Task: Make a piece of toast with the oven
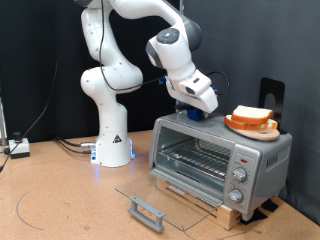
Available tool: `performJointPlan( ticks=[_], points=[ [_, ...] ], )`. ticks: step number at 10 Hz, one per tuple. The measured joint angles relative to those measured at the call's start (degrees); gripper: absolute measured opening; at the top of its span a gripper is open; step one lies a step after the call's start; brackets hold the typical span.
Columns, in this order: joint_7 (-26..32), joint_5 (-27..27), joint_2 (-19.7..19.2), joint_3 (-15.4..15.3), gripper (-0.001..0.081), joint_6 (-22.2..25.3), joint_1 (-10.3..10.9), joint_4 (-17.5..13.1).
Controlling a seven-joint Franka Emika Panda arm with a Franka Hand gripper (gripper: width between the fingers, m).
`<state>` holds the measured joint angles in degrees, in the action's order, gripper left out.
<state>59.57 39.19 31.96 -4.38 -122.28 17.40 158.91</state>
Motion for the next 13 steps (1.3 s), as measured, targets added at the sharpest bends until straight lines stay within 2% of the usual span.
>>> performJointPlan(
  ticks=[1, 2, 3, 8, 11, 13],
  points=[
    [-0.1, 0.0, 0.0, 0.0, 0.0694, 0.0, 0.0, 0.0],
    [-0.1, 0.0, -0.1, 0.0, 0.051, 0.0, -0.1, 0.0],
    [-0.2, 0.0, -0.2, 0.1, 0.0392, 0.0, -0.3, 0.0],
    [0.3, 0.6, -0.3, 0.7, 0.0395, 0.3, -1.0, -0.4],
    [5.2, 3.4, 2.9, 4.0, 0.0395, 4.8, -0.7, -2.9],
    [5.3, 3.2, 5.3, 5.8, 0.0395, 9.5, -0.7, -4.4]
  ],
)
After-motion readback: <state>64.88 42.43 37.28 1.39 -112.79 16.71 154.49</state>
